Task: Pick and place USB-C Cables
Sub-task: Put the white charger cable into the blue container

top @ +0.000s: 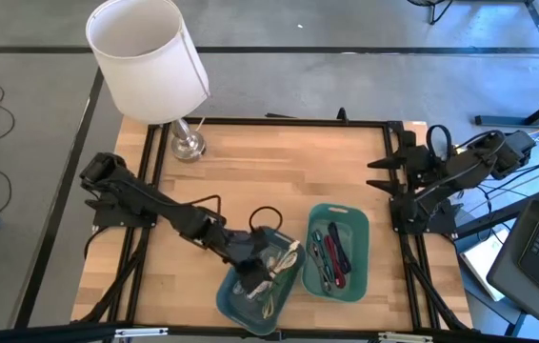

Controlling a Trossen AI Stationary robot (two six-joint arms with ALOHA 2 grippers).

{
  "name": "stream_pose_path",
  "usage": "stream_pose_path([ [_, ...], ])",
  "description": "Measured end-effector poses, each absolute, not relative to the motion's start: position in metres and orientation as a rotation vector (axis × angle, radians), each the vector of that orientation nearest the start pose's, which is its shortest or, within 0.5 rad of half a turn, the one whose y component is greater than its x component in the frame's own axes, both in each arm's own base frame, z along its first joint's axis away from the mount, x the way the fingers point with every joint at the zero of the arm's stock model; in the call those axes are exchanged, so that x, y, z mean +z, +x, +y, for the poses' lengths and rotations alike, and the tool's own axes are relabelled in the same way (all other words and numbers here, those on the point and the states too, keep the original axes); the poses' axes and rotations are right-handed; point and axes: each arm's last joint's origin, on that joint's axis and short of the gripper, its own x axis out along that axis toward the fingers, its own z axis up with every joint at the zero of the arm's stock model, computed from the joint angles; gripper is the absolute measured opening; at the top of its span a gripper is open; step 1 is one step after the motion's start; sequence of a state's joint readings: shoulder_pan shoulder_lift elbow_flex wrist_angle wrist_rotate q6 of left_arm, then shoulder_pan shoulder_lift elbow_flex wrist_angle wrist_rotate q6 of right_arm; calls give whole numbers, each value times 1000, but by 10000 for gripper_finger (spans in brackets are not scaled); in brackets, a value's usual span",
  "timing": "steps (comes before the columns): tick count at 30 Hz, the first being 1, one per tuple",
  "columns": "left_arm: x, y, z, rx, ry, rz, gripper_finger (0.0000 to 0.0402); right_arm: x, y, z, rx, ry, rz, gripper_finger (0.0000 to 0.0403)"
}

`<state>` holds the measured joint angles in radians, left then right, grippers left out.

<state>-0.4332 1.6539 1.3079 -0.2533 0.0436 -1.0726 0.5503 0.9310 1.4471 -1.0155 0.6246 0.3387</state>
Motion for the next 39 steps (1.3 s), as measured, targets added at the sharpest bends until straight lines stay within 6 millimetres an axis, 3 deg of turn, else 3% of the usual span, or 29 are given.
stream_pose_path([
  [6, 309, 330, -162, 45, -973, 856, 3, 439, 113, 50, -156, 41, 450, 196],
  [11, 291, 338, -175, 104, -1067, 895, 3, 439, 113, 50, -155, 37, 452, 196],
  [18, 275, 379, -192, 128, -1071, 914, 3, 437, 111, 48, -159, 21, 473, 196],
  [22, 264, 395, -189, 250, -1022, 1010, 3, 435, 110, 48, -157, 8, 497, 196],
  [27, 257, 399, -181, 439, -980, 1147, 3, 434, 108, 49, -88, 20, 534, 196],
  [39, 238, 411, -171, 484, -1001, 1206, 3, 432, 103, 47, -51, 20, 572, 196],
])
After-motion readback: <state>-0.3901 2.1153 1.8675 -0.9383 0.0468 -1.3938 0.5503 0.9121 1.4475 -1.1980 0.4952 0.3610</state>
